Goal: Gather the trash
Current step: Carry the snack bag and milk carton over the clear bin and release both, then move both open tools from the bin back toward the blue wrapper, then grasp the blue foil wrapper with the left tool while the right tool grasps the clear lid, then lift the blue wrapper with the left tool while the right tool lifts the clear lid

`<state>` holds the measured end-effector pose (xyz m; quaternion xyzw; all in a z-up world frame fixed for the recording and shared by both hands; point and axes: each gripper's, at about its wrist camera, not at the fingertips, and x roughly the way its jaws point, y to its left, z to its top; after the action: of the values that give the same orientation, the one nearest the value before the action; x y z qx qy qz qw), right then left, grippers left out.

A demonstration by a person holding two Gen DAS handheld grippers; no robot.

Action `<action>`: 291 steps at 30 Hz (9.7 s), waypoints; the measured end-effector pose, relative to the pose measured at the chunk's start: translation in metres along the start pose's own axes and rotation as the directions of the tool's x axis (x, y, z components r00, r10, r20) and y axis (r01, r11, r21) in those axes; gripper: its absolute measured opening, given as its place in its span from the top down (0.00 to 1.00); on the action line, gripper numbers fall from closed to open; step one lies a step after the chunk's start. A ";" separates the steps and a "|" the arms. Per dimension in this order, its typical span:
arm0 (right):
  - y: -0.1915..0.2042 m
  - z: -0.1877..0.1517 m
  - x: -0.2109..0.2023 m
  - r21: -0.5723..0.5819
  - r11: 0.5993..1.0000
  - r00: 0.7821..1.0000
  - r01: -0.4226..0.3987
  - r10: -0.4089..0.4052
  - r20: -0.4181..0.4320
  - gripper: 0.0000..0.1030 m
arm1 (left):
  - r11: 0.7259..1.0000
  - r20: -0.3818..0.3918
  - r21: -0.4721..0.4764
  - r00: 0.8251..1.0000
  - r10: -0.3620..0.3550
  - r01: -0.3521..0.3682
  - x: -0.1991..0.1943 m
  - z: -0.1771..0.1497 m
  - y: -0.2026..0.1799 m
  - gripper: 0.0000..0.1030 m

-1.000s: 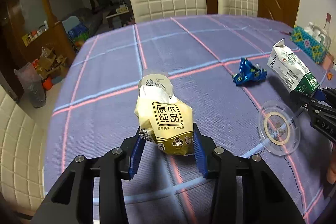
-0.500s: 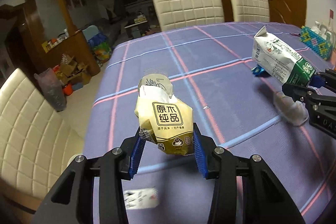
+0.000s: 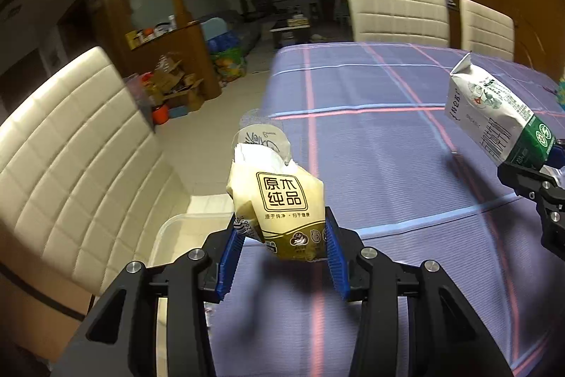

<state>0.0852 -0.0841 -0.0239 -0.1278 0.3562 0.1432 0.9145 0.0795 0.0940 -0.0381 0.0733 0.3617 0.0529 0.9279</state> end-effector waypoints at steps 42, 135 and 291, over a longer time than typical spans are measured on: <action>0.157 0.058 0.003 -0.263 0.957 0.988 -0.127 0.147 0.056 0.60 | 0.957 0.015 -0.184 0.973 0.231 -0.225 -0.034 -0.035 0.118 0.57; 0.161 0.081 0.015 -0.198 0.979 0.990 -0.055 0.079 0.117 0.20 | 0.952 -0.125 -0.259 0.983 0.136 -0.165 0.012 -0.030 0.145 0.21; -0.182 -0.059 0.004 0.401 0.906 0.991 0.133 -0.114 -0.071 0.16 | 0.934 -0.037 0.233 0.962 -0.271 0.272 0.003 0.055 -0.219 0.60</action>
<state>0.1162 -0.2719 -0.0442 0.0385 0.3901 0.0052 0.9199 0.1285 -0.1267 -0.0382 0.1321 0.3741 -0.1191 0.9102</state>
